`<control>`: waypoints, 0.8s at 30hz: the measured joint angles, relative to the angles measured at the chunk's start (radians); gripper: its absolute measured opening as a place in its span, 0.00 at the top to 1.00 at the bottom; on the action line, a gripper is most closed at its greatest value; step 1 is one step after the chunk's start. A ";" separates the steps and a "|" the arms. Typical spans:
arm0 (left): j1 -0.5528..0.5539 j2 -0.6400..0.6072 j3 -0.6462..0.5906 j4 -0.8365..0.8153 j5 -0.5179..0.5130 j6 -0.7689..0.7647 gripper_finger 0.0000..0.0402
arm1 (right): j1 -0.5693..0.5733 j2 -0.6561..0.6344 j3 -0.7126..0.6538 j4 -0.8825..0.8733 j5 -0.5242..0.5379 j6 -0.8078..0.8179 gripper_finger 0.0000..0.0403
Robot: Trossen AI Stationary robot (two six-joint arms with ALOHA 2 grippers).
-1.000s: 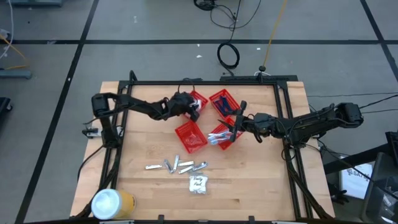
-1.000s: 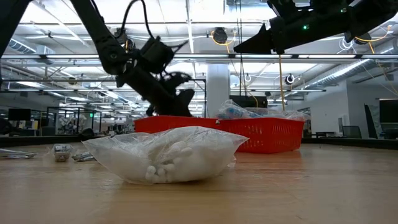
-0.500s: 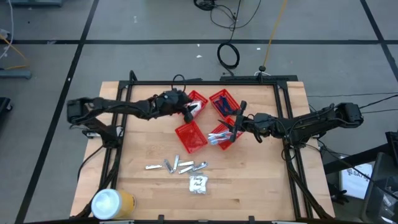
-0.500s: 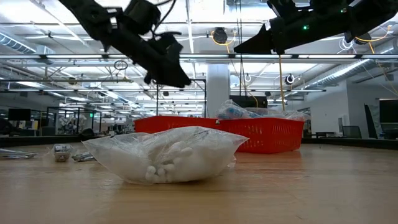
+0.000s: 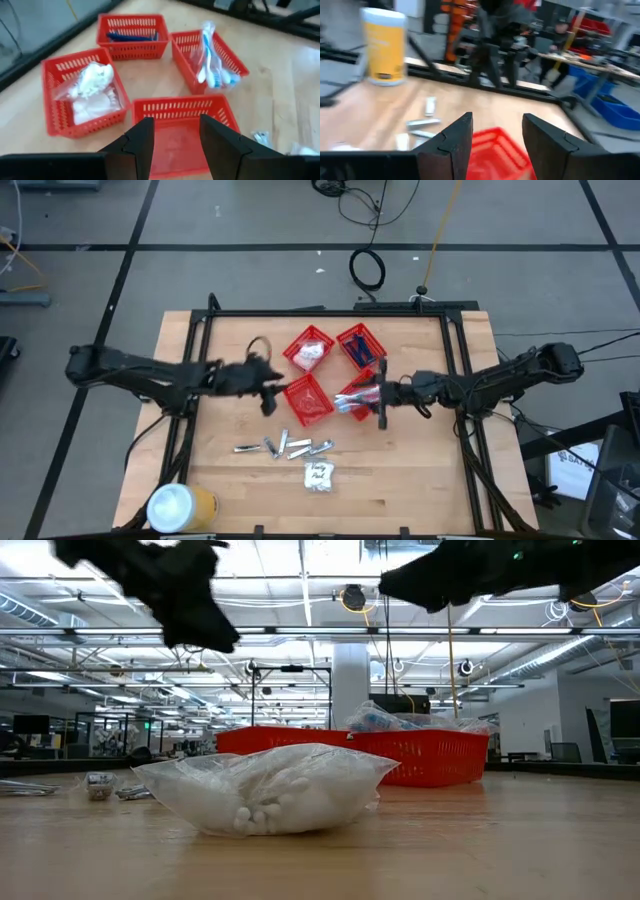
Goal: Pick & Place Travel size toiletries
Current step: Put the transparent cotton pack into the top left red bin
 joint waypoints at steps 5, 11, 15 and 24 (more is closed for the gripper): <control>-0.181 -0.141 -0.203 0.186 -0.216 -0.056 0.62 | 0.173 0.091 0.019 -0.001 0.001 0.024 0.58; -0.266 -0.219 -0.369 0.401 -0.279 -0.080 0.62 | 0.334 0.369 0.226 -0.068 -0.003 0.076 0.46; -0.271 -0.218 -0.395 0.475 -0.280 -0.077 0.62 | 0.366 0.563 0.397 -0.290 -0.006 0.086 0.41; -0.274 -0.216 -0.395 0.489 -0.266 -0.152 0.62 | 0.342 0.708 0.510 -0.318 -0.136 0.156 0.46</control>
